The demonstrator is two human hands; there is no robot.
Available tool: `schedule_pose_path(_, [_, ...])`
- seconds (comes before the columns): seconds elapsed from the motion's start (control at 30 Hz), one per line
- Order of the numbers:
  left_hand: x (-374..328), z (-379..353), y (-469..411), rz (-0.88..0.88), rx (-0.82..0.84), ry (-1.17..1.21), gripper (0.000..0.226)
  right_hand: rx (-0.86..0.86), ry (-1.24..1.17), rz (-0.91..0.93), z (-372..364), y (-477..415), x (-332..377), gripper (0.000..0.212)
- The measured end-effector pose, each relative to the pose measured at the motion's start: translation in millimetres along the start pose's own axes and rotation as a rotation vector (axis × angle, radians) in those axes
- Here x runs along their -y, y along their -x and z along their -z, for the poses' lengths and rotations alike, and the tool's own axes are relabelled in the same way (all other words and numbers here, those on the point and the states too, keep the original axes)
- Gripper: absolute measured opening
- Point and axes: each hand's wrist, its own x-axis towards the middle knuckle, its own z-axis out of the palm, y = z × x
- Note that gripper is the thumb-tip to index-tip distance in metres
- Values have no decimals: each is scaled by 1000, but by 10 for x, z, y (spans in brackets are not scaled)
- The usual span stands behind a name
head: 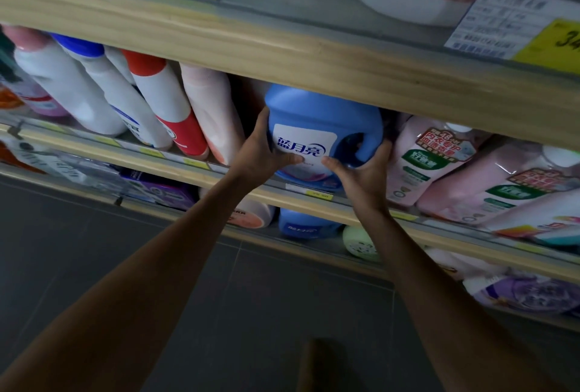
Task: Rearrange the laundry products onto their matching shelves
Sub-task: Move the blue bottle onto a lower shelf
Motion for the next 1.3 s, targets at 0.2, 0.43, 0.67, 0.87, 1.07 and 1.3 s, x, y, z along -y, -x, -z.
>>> schedule_pose_path(0.2, [135, -107, 62, 0, -4, -62, 88, 10, 57, -34, -20, 53, -250, 79])
schedule_pose_path(0.43, [82, -138, 153, -8, -20, -62, 83, 77, 112, -89, 31, 63, -235, 78])
schedule_pose_path(0.67, [89, -219, 581, 246, -24, -782, 72, 142, 414, -41, 168, 311, -296, 69])
schedule_pose_path(0.87, [83, -254, 1025, 220, 94, -1061, 71, 313, 939, 73, 243, 670, -204, 52])
schedule_pose_path(1.07, [-193, -149, 1385, 148, 125, -1172, 66, 448, 1122, 150, 367, 986, 45, 45])
schedule_pose_path(1.3, [-806, -119, 1874, 144, 187, -1242, 63, 500, 1131, 230, 753, 1453, 573, 39])
